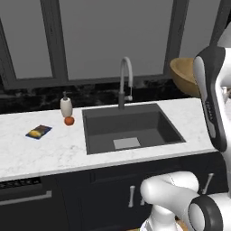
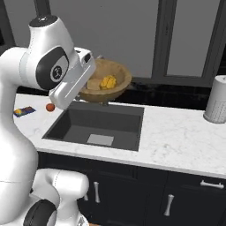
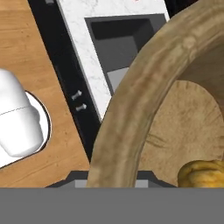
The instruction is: Pick the squash from the sink and place it in the bowl. Then pick the bowl and place it in the microwave. Then close the microwave door and press the start button.
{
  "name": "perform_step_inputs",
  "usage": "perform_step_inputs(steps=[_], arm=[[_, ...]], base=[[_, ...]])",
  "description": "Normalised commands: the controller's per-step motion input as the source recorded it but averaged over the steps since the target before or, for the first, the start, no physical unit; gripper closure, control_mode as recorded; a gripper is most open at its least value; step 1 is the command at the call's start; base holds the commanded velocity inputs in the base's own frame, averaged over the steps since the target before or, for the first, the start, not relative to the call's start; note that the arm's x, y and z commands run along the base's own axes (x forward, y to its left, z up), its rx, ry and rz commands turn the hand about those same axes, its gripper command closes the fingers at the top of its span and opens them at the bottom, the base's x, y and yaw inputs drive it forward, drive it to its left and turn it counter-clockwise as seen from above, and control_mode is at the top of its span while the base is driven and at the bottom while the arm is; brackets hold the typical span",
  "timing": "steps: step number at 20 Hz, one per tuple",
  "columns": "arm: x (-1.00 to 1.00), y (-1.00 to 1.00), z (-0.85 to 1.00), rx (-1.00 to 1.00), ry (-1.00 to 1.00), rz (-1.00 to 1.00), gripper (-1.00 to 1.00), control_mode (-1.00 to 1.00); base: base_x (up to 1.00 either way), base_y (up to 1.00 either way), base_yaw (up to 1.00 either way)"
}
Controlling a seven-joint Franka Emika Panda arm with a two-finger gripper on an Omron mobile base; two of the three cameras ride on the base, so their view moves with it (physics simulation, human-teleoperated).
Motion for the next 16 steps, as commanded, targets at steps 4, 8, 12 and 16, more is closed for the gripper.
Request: perform_step_inputs(steps=[4,8,12,16], arm=[[0.0,0.0,0.0,0.0,0.0,0.0,1.0,1.0],[0.0,0.0,0.0,0.0,0.0,0.0,1.0,1.0],[0.0,0.0,0.0,0.0,0.0,0.0,1.0,1.0],[0.0,0.0,0.0,0.0,0.0,0.0,1.0,1.0]], base=[[-0.77,0.02,0.29],[-0.58,0.01,0.51],[-0.35,0.06,0.63],[-0.4,0.0,0.74]])
